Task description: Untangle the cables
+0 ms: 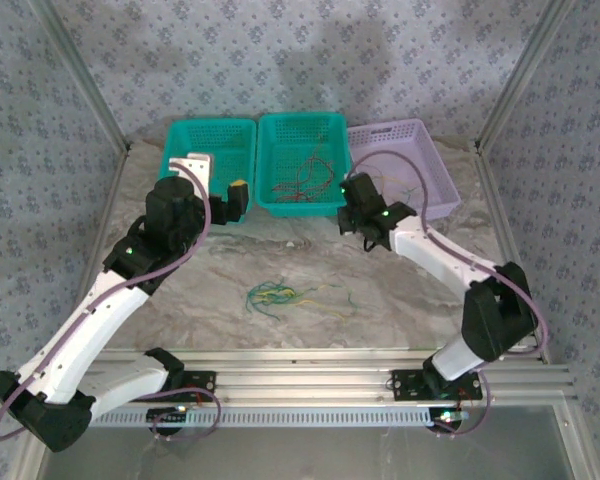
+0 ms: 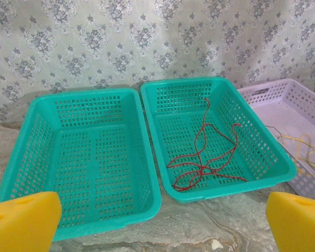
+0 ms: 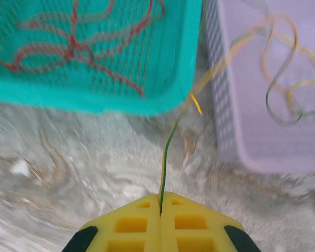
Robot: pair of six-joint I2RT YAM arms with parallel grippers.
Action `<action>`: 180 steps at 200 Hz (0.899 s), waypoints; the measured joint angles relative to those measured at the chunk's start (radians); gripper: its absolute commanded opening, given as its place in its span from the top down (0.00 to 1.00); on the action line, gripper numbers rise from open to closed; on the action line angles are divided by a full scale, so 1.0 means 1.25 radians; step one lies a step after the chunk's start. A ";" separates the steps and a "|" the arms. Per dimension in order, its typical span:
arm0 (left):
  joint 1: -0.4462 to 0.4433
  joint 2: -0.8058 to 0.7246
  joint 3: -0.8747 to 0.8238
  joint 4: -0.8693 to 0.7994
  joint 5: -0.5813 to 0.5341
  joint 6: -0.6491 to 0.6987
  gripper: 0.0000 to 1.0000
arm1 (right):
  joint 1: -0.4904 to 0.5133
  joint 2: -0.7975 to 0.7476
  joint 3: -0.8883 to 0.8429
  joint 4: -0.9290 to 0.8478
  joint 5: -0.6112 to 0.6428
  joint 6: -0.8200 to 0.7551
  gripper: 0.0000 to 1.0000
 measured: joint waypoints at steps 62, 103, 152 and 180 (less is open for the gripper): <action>0.000 0.000 -0.010 0.006 0.000 0.002 0.00 | -0.183 -0.037 0.141 -0.025 -0.009 0.001 1.00; 0.000 0.000 -0.012 0.006 0.001 0.002 0.00 | -0.283 0.057 0.276 -0.044 -0.067 0.004 1.00; 0.000 0.000 -0.012 0.006 0.009 0.002 0.00 | -0.355 0.322 0.435 -0.080 -0.163 0.015 0.79; 0.000 0.001 -0.012 0.006 0.016 0.002 0.00 | -0.358 0.416 0.480 -0.141 -0.196 0.026 0.42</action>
